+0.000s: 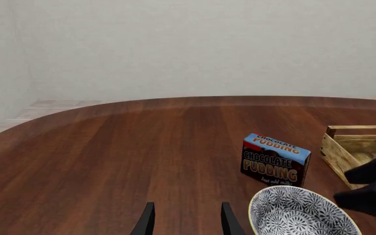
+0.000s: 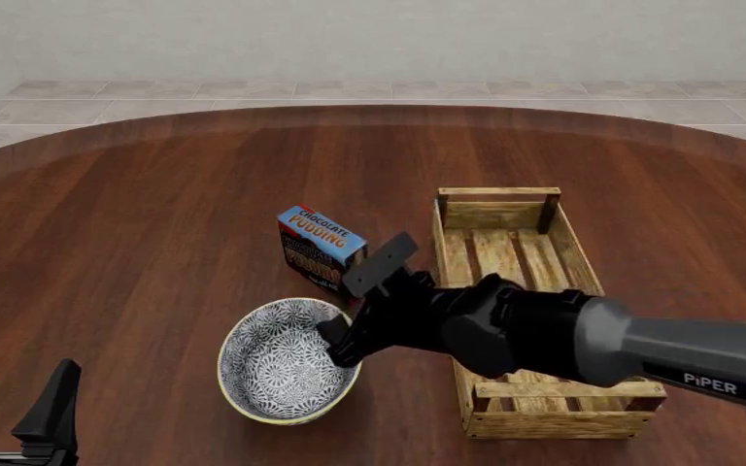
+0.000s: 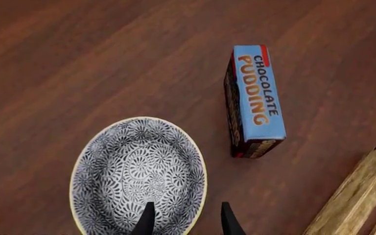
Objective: Pick up the bowl on the left and put it in the tray.
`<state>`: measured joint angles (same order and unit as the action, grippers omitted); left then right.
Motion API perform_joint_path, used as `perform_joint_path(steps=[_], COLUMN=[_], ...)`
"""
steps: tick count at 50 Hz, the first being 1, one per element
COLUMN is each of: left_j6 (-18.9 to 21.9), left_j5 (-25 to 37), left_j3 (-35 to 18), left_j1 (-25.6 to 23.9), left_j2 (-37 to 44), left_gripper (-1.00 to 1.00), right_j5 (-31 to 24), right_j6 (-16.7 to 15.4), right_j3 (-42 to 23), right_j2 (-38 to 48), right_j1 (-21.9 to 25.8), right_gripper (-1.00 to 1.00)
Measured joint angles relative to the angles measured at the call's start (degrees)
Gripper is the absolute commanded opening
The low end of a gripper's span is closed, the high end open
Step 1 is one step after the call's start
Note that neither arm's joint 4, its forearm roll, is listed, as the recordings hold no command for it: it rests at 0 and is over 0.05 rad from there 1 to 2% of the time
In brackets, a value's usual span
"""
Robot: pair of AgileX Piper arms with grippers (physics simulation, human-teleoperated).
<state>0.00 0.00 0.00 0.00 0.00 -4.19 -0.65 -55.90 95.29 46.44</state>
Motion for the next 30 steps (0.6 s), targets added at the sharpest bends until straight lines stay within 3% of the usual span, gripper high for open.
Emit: perform_joint_path(steps=[30], left_j6=[0.00], left_j5=[0.00], left_j3=[0.00], left_j1=[0.00], left_j2=[0.00], left_gripper=[1.00], right_j5=[1.64], right_j6=[0.27], right_j3=[0.45], right_j2=[1.53], right_j1=[-1.38], right_gripper=[1.00])
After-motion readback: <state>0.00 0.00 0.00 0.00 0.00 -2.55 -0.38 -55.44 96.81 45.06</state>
